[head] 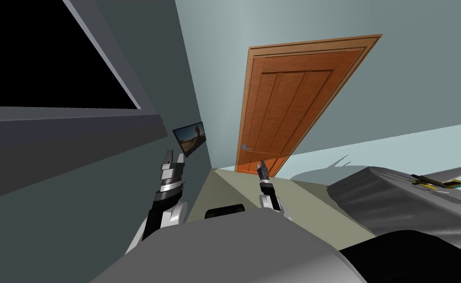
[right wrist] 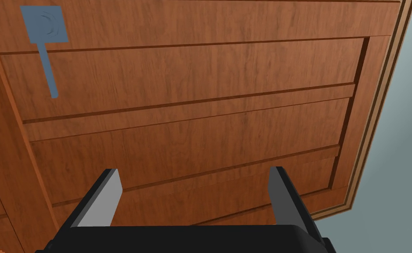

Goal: Pull the door open

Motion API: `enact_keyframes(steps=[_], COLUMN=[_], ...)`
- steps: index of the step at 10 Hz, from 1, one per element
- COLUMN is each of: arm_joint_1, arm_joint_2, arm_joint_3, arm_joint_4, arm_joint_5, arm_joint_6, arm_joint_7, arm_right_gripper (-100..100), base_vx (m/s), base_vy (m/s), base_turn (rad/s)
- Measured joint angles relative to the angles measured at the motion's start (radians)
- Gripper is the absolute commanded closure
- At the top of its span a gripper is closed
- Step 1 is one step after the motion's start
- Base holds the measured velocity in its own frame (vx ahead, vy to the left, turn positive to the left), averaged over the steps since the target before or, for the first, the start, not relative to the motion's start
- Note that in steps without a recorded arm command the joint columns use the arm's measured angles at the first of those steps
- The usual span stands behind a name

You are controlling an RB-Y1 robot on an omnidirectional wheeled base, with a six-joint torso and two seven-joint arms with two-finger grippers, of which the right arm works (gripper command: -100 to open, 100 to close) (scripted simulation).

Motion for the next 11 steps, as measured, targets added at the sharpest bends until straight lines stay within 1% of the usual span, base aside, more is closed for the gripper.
enact_keyframes(steps=[2, 3, 4, 5, 6, 8, 9, 11], arm_joint_1=[-0.013, -0.020, -0.017, -0.021, -0.024, -0.037, -0.050, -0.061], arm_joint_2=[-0.002, 0.000, -0.001, 0.000, -0.002, -0.003, -0.005, 0.001], arm_joint_3=[-0.006, -0.010, -0.012, -0.015, -0.018, -0.024, -0.029, -0.037], arm_joint_4=[0.048, 0.079, 0.100, 0.113, 0.134, 0.183, 0.222, 0.266], arm_joint_5=[-0.001, 0.000, 0.000, 0.000, 0.000, -0.001, -0.002, -0.001], arm_joint_6=[-0.008, -0.014, -0.019, -0.016, -0.020, -0.030, -0.038, -0.035], arm_joint_7=[-0.003, -0.003, -0.005, -0.006, -0.008, -0.011, -0.013, -0.012], arm_right_gripper=[-100, -100, -100, -100, -100, -100, -100, -100], base_vx=[0.112, 0.149, 0.134, 0.117, 0.111, 0.107, 0.169, 0.151], base_vy=[0.000, 0.009, -0.003, -0.003, 0.007, -0.004, -0.003, -0.004], base_turn=[0.017, 0.021, 0.012, 0.016, 0.011, 0.017, 0.023, 0.014])
